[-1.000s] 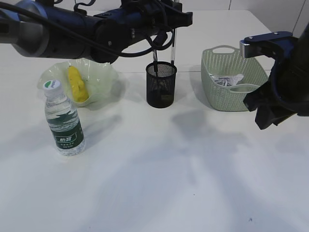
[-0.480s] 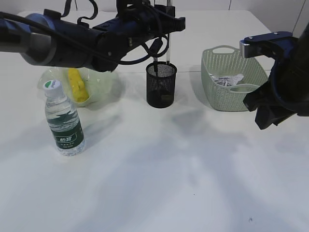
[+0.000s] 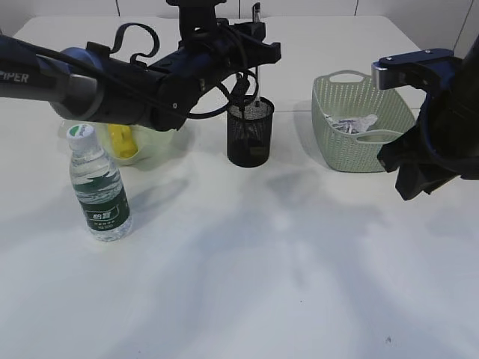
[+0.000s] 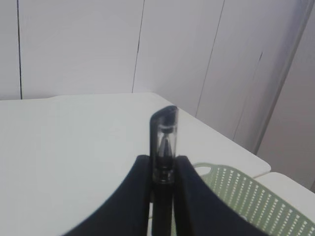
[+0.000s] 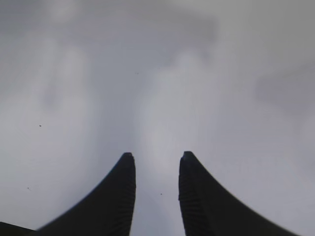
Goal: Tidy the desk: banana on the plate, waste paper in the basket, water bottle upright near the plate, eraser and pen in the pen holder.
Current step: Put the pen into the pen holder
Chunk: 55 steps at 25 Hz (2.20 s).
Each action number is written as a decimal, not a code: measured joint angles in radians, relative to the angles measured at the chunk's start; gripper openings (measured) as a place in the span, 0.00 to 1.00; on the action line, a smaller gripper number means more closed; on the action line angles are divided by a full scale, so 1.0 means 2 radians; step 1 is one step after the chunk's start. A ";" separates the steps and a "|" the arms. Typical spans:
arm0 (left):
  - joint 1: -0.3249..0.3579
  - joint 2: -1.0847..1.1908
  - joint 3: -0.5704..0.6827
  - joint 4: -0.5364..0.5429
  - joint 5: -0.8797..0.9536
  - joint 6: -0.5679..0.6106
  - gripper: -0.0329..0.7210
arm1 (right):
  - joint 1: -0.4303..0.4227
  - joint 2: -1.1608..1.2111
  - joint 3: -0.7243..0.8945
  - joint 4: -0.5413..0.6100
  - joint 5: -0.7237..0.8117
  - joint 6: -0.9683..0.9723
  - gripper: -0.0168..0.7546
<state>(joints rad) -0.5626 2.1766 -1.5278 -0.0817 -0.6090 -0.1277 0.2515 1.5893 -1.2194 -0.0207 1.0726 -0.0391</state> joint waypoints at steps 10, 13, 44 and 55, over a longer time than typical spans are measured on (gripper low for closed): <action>0.011 0.017 0.000 -0.002 -0.030 0.000 0.13 | 0.000 0.000 0.000 0.000 0.000 0.000 0.32; 0.013 0.026 0.000 -0.002 -0.034 0.000 0.13 | 0.000 0.000 0.000 0.000 0.000 0.000 0.32; 0.014 0.071 0.000 -0.002 -0.071 0.000 0.37 | -0.003 0.000 0.000 0.000 0.003 0.000 0.32; 0.014 0.071 0.000 -0.002 -0.106 -0.001 0.42 | -0.003 0.000 0.000 0.000 0.009 0.000 0.32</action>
<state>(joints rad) -0.5350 2.3178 -1.5278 -0.0847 -0.8216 -0.1297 0.2446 1.5893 -1.2194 -0.0207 1.0907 -0.0391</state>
